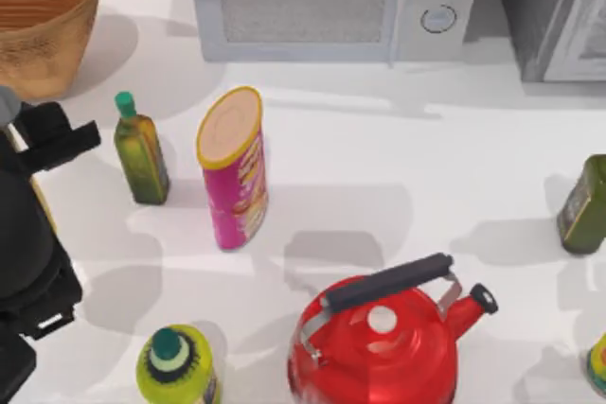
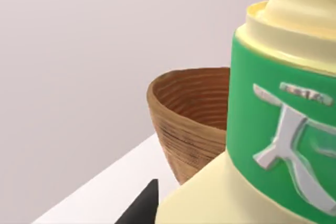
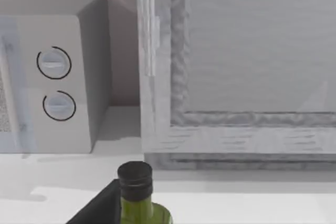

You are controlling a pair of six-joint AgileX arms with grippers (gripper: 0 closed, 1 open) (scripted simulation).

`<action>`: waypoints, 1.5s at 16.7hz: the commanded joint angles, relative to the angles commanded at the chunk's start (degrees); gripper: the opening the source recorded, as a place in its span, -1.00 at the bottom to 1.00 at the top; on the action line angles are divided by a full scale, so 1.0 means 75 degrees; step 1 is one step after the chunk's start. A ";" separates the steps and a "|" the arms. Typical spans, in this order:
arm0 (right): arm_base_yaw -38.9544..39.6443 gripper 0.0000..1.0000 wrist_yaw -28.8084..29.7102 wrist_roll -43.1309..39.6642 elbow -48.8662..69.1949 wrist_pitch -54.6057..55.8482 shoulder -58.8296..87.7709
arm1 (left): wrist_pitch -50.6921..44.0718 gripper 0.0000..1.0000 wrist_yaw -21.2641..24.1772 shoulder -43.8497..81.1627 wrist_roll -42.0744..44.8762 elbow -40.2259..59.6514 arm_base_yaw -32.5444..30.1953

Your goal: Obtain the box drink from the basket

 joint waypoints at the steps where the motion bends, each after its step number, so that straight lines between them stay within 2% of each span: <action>1: 0.0000 1.00 0.0000 0.0000 0.0000 0.0000 0.0000 | 0.0047 -1.00 -0.0044 0.0038 -0.0005 0.0030 -0.0026; 7: 0.0000 1.00 0.0000 0.0000 0.0000 0.0000 0.0000 | 0.0139 -1.00 0.0010 0.0143 -0.0002 -0.0014 0.0057; 17: 0.0000 1.00 0.0000 0.0000 0.0000 0.0000 0.0000 | 0.2898 -1.00 0.1206 0.2939 -0.0086 -0.0015 0.1188; 22: 0.0000 1.00 0.0000 0.0000 0.0000 0.0000 0.0000 | 0.3103 -1.00 0.1314 0.3143 -0.0096 -0.0017 0.1285; 25: 0.0000 1.00 0.0000 0.0000 0.0000 0.0000 0.0000 | 0.3103 -0.55 0.1314 0.3143 -0.0096 -0.0017 0.1285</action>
